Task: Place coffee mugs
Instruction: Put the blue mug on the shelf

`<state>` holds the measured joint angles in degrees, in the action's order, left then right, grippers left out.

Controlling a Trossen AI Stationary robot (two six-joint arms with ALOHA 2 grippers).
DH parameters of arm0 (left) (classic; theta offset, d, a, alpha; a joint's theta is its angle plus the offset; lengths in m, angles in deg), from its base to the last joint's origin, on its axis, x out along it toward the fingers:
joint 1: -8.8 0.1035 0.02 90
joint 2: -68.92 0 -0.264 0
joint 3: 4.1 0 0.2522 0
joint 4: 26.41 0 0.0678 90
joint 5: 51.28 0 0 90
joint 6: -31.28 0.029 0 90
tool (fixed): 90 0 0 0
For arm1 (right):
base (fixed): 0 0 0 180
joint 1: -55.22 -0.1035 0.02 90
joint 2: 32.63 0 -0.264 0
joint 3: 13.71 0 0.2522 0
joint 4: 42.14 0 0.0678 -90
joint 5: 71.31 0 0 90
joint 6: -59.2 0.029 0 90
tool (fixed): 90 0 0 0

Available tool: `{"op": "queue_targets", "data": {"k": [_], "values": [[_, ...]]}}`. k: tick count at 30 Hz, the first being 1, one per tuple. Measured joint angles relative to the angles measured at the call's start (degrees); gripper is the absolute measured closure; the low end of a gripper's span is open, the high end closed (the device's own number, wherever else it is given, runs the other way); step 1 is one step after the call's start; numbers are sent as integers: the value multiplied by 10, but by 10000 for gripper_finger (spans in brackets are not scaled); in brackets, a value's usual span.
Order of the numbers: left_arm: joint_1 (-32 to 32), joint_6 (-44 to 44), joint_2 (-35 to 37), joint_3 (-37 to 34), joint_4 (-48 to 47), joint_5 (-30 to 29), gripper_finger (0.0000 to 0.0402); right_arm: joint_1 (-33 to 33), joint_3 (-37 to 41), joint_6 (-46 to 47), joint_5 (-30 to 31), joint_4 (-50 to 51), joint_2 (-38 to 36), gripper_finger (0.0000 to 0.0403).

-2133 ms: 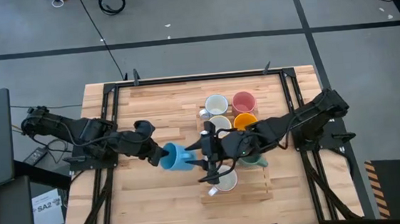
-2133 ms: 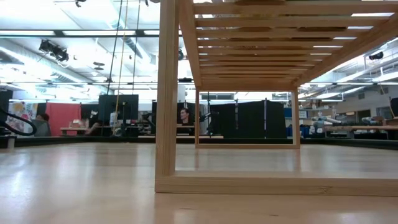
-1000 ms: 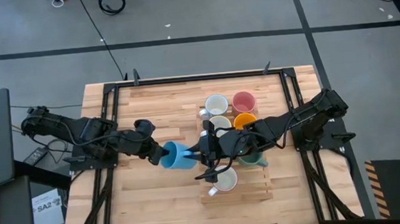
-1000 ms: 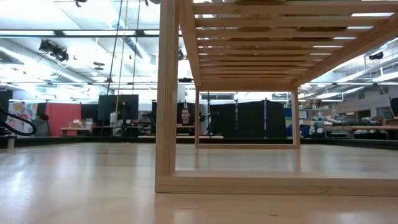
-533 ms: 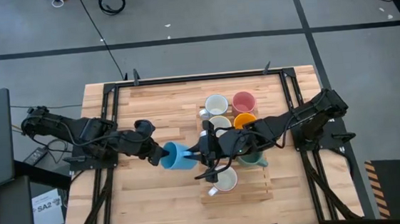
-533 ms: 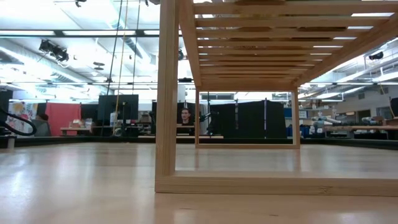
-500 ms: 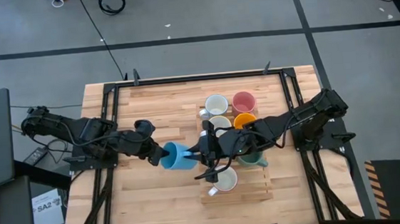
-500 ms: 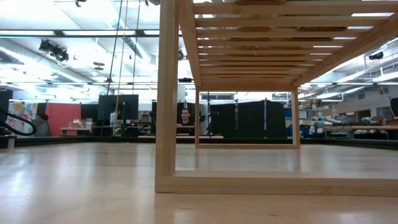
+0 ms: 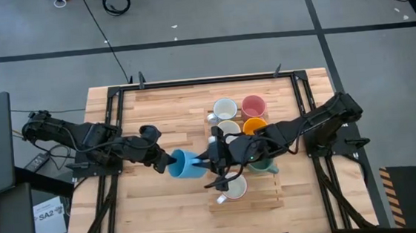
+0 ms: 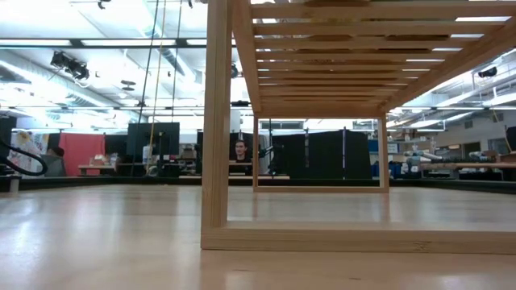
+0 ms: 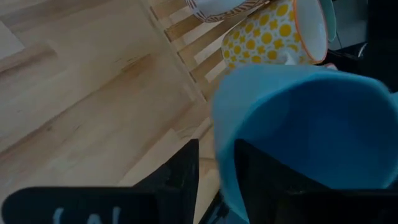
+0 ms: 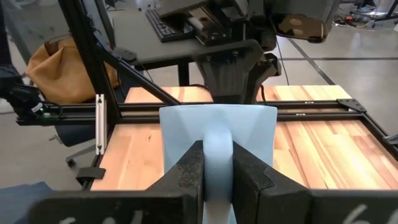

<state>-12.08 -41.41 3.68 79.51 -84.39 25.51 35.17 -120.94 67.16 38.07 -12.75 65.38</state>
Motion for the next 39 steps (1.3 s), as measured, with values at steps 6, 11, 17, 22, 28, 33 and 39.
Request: {"op": "queue_targets", "data": {"k": [6,11,17,22,28,33,39], "values": [[0,-1,0,1,9,-3,294,-9,0,0,7,14,-18,348],[0,-1,0,2,20,-3,294,-14,0,0,7,21,-31,348],[0,30,0,-1,65,1,294,-16,0,0,25,42,-38,348],[0,35,0,-1,85,1,294,-16,-1,0,37,53,-39,348],[2,35,9,-1,94,-1,294,-16,-1,-1,47,53,-46,348],[2,58,33,-1,98,3,294,-15,-1,0,55,51,-61,348],[-1,90,60,0,88,-2,294,-31,-1,9,68,50,-91,348]]}}
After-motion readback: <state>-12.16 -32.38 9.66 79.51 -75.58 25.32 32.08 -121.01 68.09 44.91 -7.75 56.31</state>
